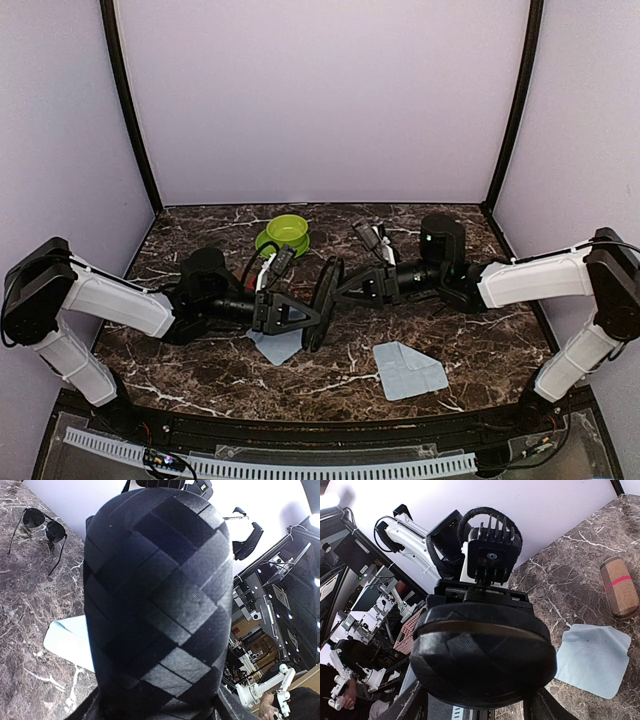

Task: Organize the sunglasses
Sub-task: Close the sunglasses case.

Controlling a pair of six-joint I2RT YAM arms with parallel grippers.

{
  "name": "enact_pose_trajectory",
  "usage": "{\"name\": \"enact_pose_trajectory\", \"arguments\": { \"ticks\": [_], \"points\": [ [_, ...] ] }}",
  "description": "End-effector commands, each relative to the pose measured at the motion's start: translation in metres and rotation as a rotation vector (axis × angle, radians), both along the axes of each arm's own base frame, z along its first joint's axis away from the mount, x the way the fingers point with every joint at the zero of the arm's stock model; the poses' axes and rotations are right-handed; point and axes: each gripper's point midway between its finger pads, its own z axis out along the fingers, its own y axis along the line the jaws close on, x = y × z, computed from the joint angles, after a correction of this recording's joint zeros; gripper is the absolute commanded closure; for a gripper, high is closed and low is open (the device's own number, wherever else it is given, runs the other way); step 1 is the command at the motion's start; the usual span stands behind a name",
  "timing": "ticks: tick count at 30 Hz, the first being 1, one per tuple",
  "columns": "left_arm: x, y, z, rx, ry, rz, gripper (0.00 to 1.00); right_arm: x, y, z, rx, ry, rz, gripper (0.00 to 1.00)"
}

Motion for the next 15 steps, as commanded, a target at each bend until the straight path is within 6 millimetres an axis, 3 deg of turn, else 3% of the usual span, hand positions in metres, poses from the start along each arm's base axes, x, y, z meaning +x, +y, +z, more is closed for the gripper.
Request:
{"name": "enact_pose_trajectory", "arguments": {
  "ticks": [1, 7, 10, 15],
  "points": [
    [-0.008, 0.002, 0.022, -0.080, -0.040, -0.036, 0.68, 0.000, -0.006, -0.011, 0.003, -0.052, 0.019, 0.62],
    [-0.006, 0.001, 0.020, -0.071, -0.039, -0.028, 0.83, 0.000, -0.006, -0.018, -0.021, -0.058, 0.032, 0.55],
    [0.002, -0.001, 0.014, -0.023, -0.043, 0.008, 0.99, 0.002, -0.006, -0.019, -0.026, -0.054, 0.019, 0.43],
    [0.020, 0.001, 0.000, 0.104, -0.075, 0.114, 1.00, 0.010, -0.005, -0.016, -0.031, -0.036, -0.036, 0.26]
  ]
}}
